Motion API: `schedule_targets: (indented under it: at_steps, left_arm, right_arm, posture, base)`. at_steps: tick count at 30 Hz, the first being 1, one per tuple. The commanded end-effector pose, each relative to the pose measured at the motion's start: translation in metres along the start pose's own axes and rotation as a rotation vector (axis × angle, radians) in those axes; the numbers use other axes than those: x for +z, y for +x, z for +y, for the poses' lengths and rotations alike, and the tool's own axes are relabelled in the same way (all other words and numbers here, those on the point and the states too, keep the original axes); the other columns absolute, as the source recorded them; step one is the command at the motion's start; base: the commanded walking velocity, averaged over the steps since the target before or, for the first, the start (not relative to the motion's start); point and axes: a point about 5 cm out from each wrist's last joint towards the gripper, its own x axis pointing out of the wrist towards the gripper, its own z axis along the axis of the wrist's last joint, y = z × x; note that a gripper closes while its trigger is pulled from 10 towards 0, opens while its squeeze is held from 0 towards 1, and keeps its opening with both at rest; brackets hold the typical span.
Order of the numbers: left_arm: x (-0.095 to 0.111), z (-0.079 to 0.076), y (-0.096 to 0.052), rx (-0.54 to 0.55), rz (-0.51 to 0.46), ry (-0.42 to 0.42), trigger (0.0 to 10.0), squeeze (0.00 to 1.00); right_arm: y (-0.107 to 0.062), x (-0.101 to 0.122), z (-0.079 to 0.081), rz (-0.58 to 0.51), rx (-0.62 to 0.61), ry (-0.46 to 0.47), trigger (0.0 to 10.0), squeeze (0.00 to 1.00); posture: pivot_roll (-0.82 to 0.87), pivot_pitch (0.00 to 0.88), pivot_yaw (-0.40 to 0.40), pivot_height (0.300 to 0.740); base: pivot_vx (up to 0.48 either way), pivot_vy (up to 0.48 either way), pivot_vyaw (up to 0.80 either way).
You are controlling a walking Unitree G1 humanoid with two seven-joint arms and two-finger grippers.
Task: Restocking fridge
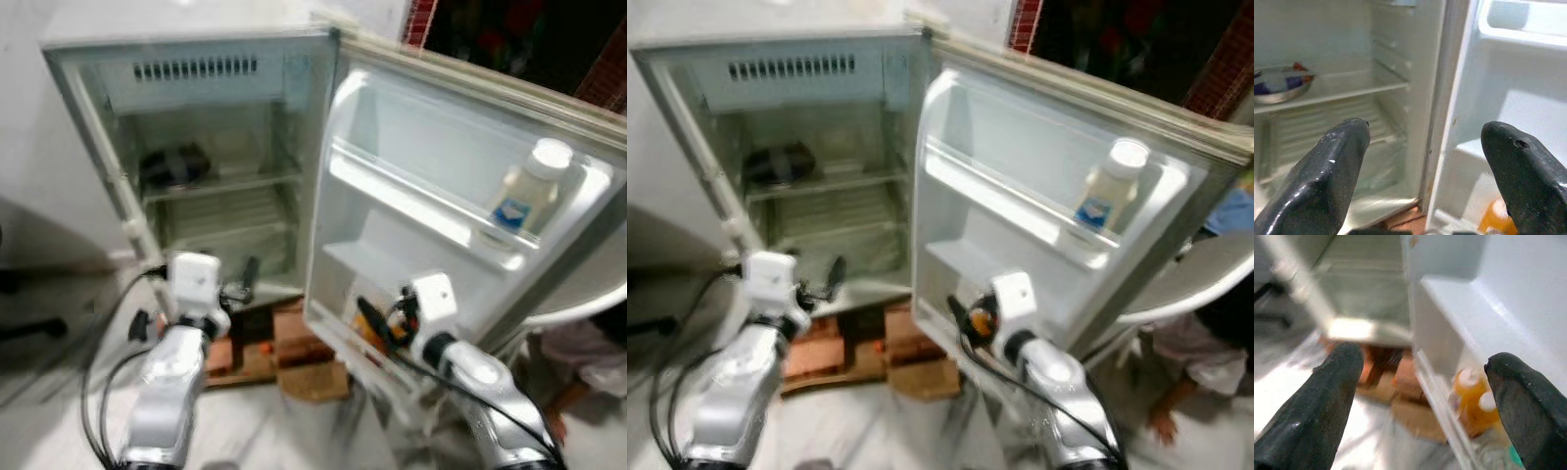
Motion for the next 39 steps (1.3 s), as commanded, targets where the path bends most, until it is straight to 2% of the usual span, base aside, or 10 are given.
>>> schedule_targets:
  at_steps: [1, 3, 7, 23, 27, 29, 34, 39]
  left_arm:
    - [-0.005, 0.003, -0.003, -0.006, 0.036, -0.015, 10.0, 0.00]
    - [-0.006, 0.000, -0.003, -0.024, 0.040, -0.019, 10.0, 0.00]
    - [-0.006, -0.003, -0.003, -0.038, 0.045, -0.020, 10.0, 0.00]
    - [-0.005, -0.005, -0.003, -0.072, 0.057, -0.009, 10.0, 0.00]
    - [-0.004, -0.003, -0.004, -0.060, 0.039, 0.010, 10.0, 0.00]
    - [-0.005, 0.001, -0.004, -0.034, 0.037, 0.011, 10.0, 0.00]
    - [-0.007, 0.010, -0.006, 0.034, 0.042, -0.011, 10.0, 0.00]
    - [-0.006, 0.020, -0.006, 0.127, 0.035, -0.012, 10.0, 0.00]
  right_arm:
    - [0.004, -0.011, 0.010, 0.091, 0.074, -0.031, 10.0, 0.00]
    - [0.005, -0.010, 0.008, 0.078, 0.062, -0.002, 10.0, 0.00]
    - [0.006, -0.008, 0.008, 0.081, 0.083, -0.017, 10.0, 0.00]
    - [0.008, -0.008, 0.008, 0.109, 0.125, -0.004, 10.0, 0.00]
    - [0.009, 0.001, 0.003, 0.017, 0.061, -0.015, 10.0, 0.00]
    - [0.009, 0.020, -0.007, -0.115, -0.058, 0.024, 10.0, 0.00]
    - [0.005, 0.046, -0.025, -0.285, -0.248, 0.055, 10.0, 0.00]
    - [0.001, 0.056, -0.030, -0.375, -0.325, 0.071, 10.0, 0.00]
  posture:
    - [0.08, 0.000, -0.057, 0.740]
    - [0.08, 0.000, -0.058, 0.740]
    - [0.08, 0.000, -0.058, 0.740]
    - [0.09, 0.000, -0.053, 0.740]
    - [0.09, 0.000, -0.052, 0.740]
    - [0.08, 0.000, -0.050, 0.740]
    - [0.08, 0.000, -0.045, 0.740]
    - [0.08, 0.000, -0.040, 0.740]
  base:
    - [0.000, -0.435, 0.00]
    - [-0.281, -0.388, 0.00]
    - [-0.383, -0.289, 0.00]
    - [-0.462, 0.000, 0.00]
    - [0.000, 0.000, 0.00]
    - [0.000, 0.000, 0.00]
    - [0.000, 0.000, 0.00]
    - [0.000, 0.000, 0.00]
